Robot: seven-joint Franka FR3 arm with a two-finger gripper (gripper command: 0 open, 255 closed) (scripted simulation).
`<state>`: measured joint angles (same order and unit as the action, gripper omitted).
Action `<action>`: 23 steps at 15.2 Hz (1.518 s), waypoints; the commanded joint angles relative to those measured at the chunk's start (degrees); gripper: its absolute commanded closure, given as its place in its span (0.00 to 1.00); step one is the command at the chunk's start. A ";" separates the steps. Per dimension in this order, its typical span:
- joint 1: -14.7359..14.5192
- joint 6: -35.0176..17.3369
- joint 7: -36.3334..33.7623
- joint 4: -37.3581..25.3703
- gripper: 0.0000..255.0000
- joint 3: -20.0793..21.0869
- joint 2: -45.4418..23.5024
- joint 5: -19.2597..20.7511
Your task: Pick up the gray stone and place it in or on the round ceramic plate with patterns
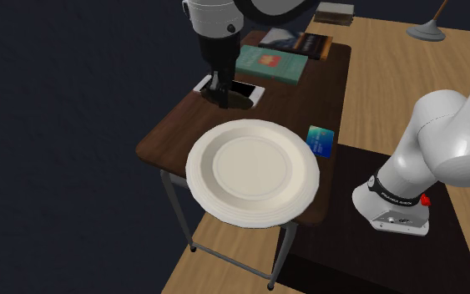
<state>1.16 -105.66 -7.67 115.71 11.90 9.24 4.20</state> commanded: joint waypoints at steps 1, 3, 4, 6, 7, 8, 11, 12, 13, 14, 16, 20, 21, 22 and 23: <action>0.00 1.23 0.13 -1.07 1.00 -0.02 0.18 -0.05; 0.01 2.76 0.28 -2.54 1.00 -0.03 0.24 -0.09; 0.02 3.52 0.35 -3.28 1.00 -0.04 0.27 -0.10; 0.03 5.05 0.48 -4.81 1.00 -0.05 0.28 -0.12; 0.03 5.82 0.54 -5.60 1.00 -0.06 0.26 -0.13; 0.04 6.59 0.60 -6.40 1.00 -0.06 0.23 -0.13; 0.05 8.91 0.77 -8.88 1.00 -0.06 0.07 -0.12; 0.06 9.68 0.83 -9.73 1.00 -0.05 -0.01 -0.11; 0.06 10.46 0.88 -10.61 1.00 -0.05 -0.10 -0.10; 0.07 11.24 0.93 -11.49 1.00 -0.04 -0.21 -0.08; -0.46 11.72 -0.15 -10.98 1.00 0.60 0.71 -0.40; -2.63 12.24 -4.68 -7.86 1.00 3.32 4.10 -1.84; -3.17 12.41 -5.84 -7.25 1.00 4.05 4.82 -2.23; -3.71 12.59 -7.02 -6.71 1.00 4.79 5.49 -2.63; -4.25 12.77 -8.21 -6.24 1.00 5.55 6.10 -3.03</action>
<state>-2.57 -93.51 -14.65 109.38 16.73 14.70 1.57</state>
